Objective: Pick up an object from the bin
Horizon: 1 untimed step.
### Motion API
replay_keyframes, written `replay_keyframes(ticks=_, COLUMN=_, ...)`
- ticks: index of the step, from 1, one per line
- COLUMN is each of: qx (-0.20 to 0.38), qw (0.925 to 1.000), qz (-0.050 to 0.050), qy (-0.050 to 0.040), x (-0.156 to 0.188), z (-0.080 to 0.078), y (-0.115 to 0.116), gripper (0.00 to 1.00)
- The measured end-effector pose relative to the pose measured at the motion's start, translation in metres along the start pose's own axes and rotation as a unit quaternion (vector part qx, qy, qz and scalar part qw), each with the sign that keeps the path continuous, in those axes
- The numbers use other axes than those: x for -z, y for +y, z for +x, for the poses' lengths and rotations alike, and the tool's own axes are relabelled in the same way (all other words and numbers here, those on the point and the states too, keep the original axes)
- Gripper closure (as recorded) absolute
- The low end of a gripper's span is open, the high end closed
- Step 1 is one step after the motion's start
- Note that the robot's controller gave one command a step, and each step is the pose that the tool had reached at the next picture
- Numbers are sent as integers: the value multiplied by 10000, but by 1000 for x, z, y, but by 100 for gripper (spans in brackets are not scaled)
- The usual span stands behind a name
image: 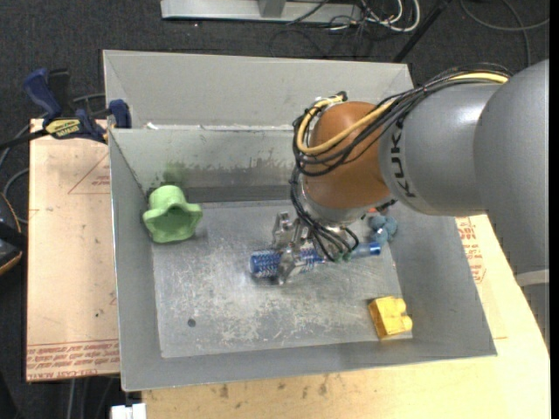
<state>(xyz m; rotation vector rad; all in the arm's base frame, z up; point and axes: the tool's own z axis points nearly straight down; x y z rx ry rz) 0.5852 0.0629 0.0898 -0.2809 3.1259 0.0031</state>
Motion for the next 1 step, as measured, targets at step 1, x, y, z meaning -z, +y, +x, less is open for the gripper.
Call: replay_keyframes(ticks=1, qx=316, qw=9995, qz=10, qy=-26, x=172, z=-5, y=-10, gripper=100)
